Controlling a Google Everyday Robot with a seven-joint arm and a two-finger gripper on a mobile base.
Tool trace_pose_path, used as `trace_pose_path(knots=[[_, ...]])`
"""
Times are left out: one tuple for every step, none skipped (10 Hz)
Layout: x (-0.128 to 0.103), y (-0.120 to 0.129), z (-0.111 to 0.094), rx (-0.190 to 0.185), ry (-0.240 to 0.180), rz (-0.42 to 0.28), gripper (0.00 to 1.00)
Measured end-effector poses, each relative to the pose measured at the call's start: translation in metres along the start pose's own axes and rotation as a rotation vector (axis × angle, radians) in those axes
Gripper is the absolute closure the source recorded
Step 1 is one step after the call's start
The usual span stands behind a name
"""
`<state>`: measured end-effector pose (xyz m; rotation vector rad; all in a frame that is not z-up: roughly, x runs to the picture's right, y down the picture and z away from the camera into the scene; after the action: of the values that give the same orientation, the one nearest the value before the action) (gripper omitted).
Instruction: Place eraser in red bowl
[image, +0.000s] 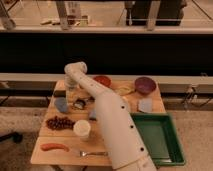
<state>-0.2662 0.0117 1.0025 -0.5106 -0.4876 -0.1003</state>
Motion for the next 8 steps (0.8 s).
trace_pose_path(knots=[[-0.0017,0.0002,0.0012,-0.003,-0.007,0.003,0.35],[-0.0014,-0.0001,0.002,-0.003,-0.006,0.003,0.38],[-0.0003,-0.0004,0.0022,-0.002,-0.003,0.003,0.46],[-0.0005,-0.0004,0.0017,-0.002,-0.002,0.001,0.51],[-0.0013,-0.0004,0.0005,-0.002,0.0,-0.002,0.52],[-0.0014,0.0,0.0007,-0.003,0.0,-0.003,0.52],[-0.0007,0.0005,0.0011,-0.004,0.002,-0.003,0.52],[-0.0004,0.0007,0.0012,-0.005,0.002,-0.003,0.54]])
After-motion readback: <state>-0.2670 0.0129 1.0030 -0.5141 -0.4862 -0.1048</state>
